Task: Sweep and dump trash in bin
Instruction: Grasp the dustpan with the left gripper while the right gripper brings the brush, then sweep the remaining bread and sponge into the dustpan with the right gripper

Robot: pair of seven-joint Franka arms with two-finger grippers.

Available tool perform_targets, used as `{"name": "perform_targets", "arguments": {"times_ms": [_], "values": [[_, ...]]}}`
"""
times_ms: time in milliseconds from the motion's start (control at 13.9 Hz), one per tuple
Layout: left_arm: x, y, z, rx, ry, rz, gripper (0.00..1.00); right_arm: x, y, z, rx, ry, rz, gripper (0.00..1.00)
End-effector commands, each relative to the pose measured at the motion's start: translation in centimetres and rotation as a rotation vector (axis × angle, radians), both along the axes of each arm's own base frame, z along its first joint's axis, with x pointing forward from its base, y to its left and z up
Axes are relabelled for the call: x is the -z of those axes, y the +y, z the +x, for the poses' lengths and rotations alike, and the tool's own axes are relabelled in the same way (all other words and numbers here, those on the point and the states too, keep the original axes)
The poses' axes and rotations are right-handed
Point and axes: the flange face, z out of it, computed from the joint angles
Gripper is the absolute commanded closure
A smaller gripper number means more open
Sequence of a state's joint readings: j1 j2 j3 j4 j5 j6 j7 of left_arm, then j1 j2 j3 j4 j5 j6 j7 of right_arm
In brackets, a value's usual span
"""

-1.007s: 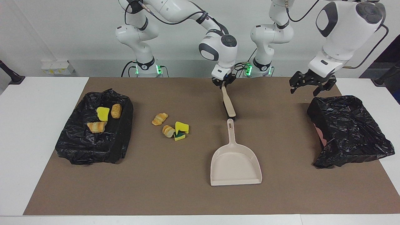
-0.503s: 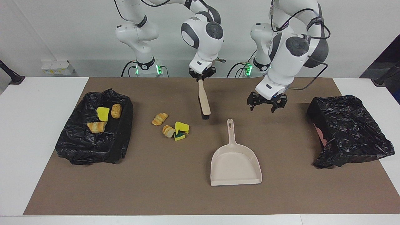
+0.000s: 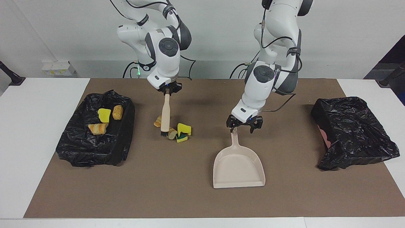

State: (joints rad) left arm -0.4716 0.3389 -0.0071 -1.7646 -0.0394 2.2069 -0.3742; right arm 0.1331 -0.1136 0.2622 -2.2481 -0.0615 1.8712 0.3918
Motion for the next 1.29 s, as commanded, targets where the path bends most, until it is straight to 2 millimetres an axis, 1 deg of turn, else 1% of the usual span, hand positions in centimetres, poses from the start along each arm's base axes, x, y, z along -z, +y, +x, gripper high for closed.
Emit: {"name": "perform_targets", "arguments": {"times_ms": [0,72,144,216,288,359,431,503,575,647,719,791,935,1007,1078,1150,1222], "values": [[1.1,-1.8,-0.1,0.010,-0.009,0.019,0.00,1.0,-1.6,-1.4,-0.059,-0.046,-0.031,1.00],[2.0,-2.3,-0.4,0.009,0.002,0.024,0.00,1.5,-2.4,-1.3,-0.053,-0.044,-0.030,1.00],[2.1,-2.6,-0.5,0.010,0.001,0.024,0.00,1.4,-2.4,-1.3,-0.054,-0.045,-0.029,1.00],[2.0,-2.6,-0.5,-0.002,0.003,0.023,0.05,1.6,-2.4,-1.4,-0.064,-0.037,-0.031,1.00],[2.2,-2.7,-0.6,-0.010,0.007,0.024,0.41,2.6,-2.2,-1.5,-0.071,-0.019,-0.031,1.00],[2.3,-2.7,-0.7,-0.004,0.004,0.023,0.81,3.4,-2.1,-1.4,-0.074,-0.002,-0.031,1.00],[2.4,-2.7,-0.8,0.001,0.009,0.026,1.00,3.4,-1.7,-1.0,-0.076,-0.007,-0.015,1.00],[2.6,-2.5,-0.7,0.001,0.011,0.028,1.00,3.5,-1.4,-0.9,-0.097,-0.012,-0.001,1.00],[2.2,-2.4,-0.5,0.007,0.008,0.027,1.00,3.4,-1.0,-0.8,-0.140,-0.001,0.028,1.00],[2.1,-2.1,-0.3,0.011,0.010,0.030,1.00,3.4,-0.2,-0.9,-0.131,0.017,0.087,1.00],[2.0,-1.9,-0.2,0.035,0.009,0.034,1.00,3.2,0.8,-1.1,-0.110,0.028,0.138,1.00],[1.8,-1.3,0.1,0.111,-0.001,0.040,1.00,2.8,2.1,-1.3,-0.116,0.030,0.165,1.00],[0.2,0.7,1.2,0.275,0.012,0.062,1.00,1.8,4.9,-1.3,-0.109,0.040,0.220,1.00],[-1.1,1.6,1.9,0.322,0.033,0.075,1.00,1.3,5.8,-1.3,-0.104,0.038,0.232,1.00],[-2.0,3.4,2.9,0.357,0.061,0.084,1.00,0.7,6.2,-1.5,-0.096,0.033,0.228,1.00],[-2.5,4.4,3.3,0.409,0.084,0.086,1.00,-0.7,6.2,-1.3,-0.072,0.005,0.230,1.00],[-3.2,4.9,3.7,0.468,0.078,0.089,1.00,-2.7,5.9,-0.8,-0.045,-0.034,0.230,1.00]]}}
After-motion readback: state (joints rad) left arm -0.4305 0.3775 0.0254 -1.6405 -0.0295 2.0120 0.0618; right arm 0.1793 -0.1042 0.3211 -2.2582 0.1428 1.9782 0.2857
